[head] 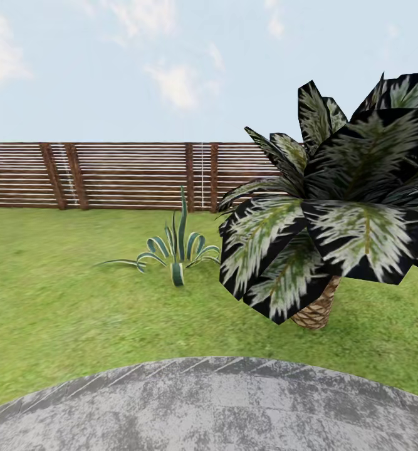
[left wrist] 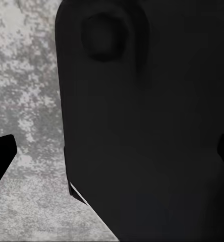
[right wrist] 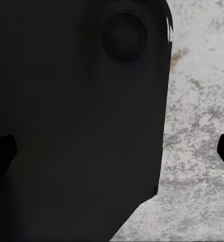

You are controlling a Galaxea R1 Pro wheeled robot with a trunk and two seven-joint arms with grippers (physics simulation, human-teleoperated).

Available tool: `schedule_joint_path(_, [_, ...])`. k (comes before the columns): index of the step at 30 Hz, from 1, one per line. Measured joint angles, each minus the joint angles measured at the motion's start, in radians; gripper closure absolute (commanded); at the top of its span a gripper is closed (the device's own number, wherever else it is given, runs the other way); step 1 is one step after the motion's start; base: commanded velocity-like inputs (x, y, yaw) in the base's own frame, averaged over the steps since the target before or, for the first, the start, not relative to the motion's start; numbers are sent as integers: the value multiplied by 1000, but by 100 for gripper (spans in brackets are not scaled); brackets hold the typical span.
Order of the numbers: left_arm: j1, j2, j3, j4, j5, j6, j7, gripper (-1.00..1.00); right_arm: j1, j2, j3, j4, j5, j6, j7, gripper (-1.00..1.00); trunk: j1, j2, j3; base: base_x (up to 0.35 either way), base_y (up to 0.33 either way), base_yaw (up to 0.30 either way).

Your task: In the garden, pick up the pesticide atomizer on the floor and spray pesticide onto both trees until each tree trunk is fully covered.

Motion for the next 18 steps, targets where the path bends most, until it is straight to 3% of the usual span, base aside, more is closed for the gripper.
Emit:
schedule_joint_path(10, [0, -2, 1, -9, -2, -1, -3, -100, -8, 50, -2, -43, 0, -9, -1, -100, 0, 0, 0, 0, 0, 0])
schedule_joint_path(18, [0, -1, 1, -10, -2, -1, -3, -100, -8, 54, -5, -62, 0, -36, -1, -100, 0, 0, 0, 0, 0, 0])
